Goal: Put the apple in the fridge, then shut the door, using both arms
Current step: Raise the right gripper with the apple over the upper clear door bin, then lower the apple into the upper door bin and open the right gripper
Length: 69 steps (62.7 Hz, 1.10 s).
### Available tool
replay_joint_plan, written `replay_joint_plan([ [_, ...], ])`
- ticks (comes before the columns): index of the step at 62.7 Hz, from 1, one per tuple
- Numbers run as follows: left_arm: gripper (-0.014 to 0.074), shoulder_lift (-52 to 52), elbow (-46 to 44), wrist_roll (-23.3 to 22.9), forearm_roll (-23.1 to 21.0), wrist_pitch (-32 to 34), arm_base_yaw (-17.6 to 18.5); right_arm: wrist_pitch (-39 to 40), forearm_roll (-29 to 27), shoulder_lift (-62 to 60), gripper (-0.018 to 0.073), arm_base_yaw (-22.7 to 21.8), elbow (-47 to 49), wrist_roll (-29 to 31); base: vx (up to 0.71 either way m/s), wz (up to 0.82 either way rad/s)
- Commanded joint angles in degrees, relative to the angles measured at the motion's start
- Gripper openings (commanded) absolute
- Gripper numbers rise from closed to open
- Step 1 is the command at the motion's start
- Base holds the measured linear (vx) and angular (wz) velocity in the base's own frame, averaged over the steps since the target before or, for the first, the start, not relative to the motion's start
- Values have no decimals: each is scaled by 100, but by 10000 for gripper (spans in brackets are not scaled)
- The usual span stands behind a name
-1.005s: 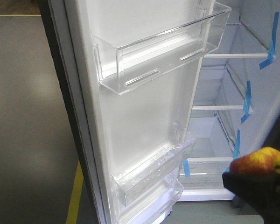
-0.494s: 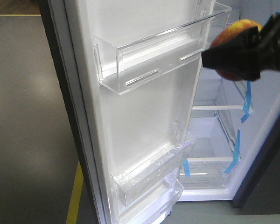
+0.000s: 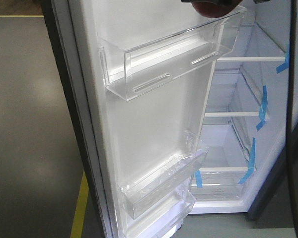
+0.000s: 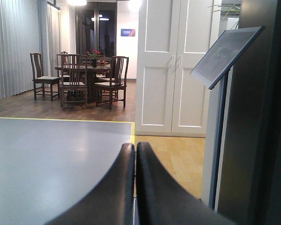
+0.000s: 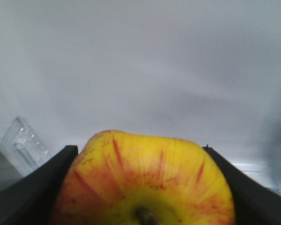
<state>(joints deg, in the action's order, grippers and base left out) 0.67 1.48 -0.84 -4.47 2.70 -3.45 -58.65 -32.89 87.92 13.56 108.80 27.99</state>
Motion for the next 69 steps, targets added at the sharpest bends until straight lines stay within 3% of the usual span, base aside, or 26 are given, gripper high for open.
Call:
replay_joint_plan([
  [1,-6,84,120,-57,-21,436,9,392,-248,139,411,-21,433,60,0,0],
  [31,-6,84,120,-57,-21,436,9,964,-252,1061,422,-21,692,272,0,0],
  [57,-6,84,120,-57,-21,436,9,684,-231,1063,610,-21,683,212,0,0],
  [69,-6,84,120,-57,-21,436,9,582,-226,829,611,-21,683,200,0,0],
])
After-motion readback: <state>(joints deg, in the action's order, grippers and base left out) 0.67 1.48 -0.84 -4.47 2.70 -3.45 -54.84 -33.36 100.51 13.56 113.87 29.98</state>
